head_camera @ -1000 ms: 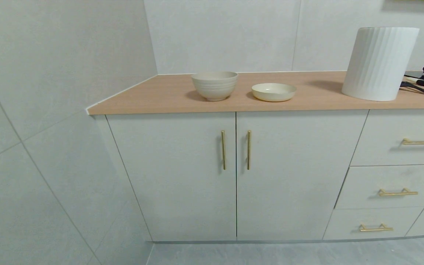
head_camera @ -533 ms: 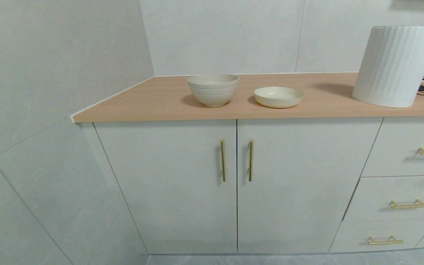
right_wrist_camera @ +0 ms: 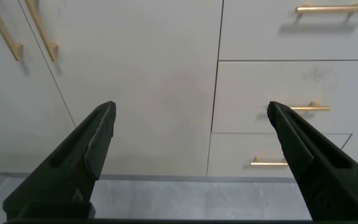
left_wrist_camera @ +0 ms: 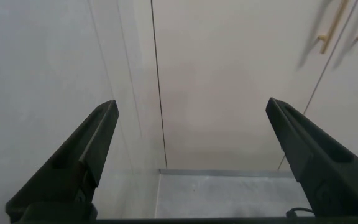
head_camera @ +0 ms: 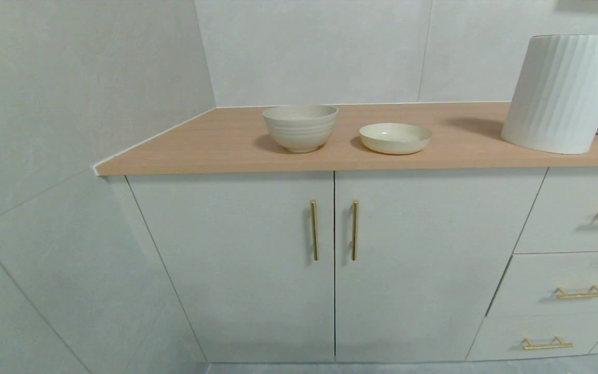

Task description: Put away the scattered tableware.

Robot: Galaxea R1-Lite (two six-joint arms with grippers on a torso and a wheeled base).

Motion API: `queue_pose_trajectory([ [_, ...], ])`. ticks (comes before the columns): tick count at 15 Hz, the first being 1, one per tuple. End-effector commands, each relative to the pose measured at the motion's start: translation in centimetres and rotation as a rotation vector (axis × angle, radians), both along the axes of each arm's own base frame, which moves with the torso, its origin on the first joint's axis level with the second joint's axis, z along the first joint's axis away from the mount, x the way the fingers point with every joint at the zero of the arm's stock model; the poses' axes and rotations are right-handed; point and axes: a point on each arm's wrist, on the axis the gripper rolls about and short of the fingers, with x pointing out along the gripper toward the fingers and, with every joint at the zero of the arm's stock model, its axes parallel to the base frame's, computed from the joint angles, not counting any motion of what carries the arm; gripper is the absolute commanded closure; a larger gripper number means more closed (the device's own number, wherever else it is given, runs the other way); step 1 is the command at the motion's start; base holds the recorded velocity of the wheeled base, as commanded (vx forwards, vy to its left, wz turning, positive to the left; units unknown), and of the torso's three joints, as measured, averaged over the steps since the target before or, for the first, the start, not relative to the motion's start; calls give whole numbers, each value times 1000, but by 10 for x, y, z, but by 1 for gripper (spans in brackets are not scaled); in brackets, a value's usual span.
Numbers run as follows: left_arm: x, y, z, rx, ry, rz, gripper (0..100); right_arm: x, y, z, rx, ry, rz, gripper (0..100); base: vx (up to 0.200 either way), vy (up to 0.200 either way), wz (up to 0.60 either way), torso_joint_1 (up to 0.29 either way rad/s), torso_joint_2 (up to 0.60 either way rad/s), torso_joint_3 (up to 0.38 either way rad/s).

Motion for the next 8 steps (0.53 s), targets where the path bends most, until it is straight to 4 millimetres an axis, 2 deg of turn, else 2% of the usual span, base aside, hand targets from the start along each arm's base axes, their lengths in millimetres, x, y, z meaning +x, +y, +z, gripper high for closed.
queue_pose_trajectory([
  [1,0,0,0,-1,0,1,0,0,0,0,-3,-1,-3,0,0,0,0,0,0,0],
  [2,0,0,0,-1,0,1,0,0,0,2,-2,-17,-1,0,0,0,0,0,0,0],
  [4,0,0,0,-1,0,0,0,-6,2,33,1,-84,103,0,0,0,0,0,0,0],
  [5,0,0,0,-1,0,1,0,-3,3,44,2,-34,184,0,0,0,0,0,0,0],
  [6,0,0,0,-1,0,1,0,-3,3,44,2,-34,184,0,0,0,0,0,0,0],
  [7,0,0,0,1,0,1,0,18,6,66,24,144,349,0,0,0,0,0,0,0],
  [8,0,0,0,1,0,3,0,37,9,76,43,246,432,0,0,0,0,0,0,0],
])
